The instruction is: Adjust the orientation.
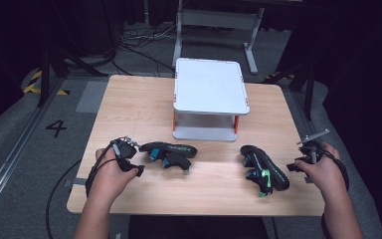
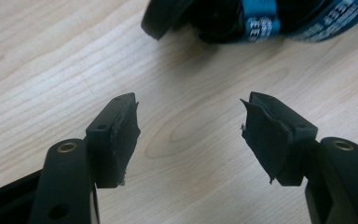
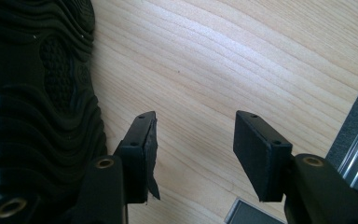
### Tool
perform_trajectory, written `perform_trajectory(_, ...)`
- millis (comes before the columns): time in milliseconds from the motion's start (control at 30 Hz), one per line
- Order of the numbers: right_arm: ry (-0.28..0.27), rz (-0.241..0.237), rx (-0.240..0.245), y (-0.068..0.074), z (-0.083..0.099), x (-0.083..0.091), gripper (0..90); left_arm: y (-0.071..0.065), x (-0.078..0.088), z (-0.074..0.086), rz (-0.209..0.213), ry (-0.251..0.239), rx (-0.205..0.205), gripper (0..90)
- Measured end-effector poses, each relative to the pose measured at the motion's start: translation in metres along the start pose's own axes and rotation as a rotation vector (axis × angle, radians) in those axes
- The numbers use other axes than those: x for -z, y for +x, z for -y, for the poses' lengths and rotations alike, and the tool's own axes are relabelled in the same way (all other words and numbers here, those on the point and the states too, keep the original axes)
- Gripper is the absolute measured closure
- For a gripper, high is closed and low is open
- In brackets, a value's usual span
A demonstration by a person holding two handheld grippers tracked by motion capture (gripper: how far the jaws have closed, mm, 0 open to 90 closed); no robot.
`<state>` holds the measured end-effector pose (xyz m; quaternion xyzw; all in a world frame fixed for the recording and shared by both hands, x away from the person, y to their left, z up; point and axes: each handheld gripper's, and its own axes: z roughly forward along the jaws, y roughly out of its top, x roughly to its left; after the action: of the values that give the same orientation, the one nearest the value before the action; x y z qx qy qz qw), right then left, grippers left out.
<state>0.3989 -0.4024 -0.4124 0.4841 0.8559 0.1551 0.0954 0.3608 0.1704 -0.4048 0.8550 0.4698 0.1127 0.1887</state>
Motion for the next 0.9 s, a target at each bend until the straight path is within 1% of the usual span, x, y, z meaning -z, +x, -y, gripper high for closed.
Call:
perform_trajectory(67,-0.002,-0.001,0.001,0.0,0.001,0.001,49.9,0.0,0.003,-0.001,0.001,-0.01,0.0,35.4)
perform_trajectory(200,-0.011,0.003,-0.007,-0.001,0.003,0.002,49.9,0.002,0.004,-0.002,0.011,-0.004,0.011,35.4)
perform_trajectory(567,-0.018,0.0,-0.007,-0.001,0.003,0.002,49.7,0.003,0.006,-0.002,0.002,-0.009,0.012,35.4)
perform_trajectory(767,-0.028,-0.004,-0.007,-0.001,0.003,0.003,49.0,-0.004,0.011,-0.006,0.015,-0.058,0.0,35.4)
perform_trajectory(800,-0.03,-0.001,-0.006,-0.001,0.003,0.004,48.9,-0.004,0.011,-0.006,0.015,-0.058,0.0,35.4)
perform_trajectory(833,-0.03,0.0,-0.006,-0.001,0.003,0.004,48.8,-0.007,0.014,-0.008,0.022,-0.073,-0.012,35.4)
perform_trajectory(900,-0.034,0.004,-0.007,0.0,0.003,0.005,48.7,-0.012,0.016,-0.012,0.03,-0.089,-0.028,35.4)
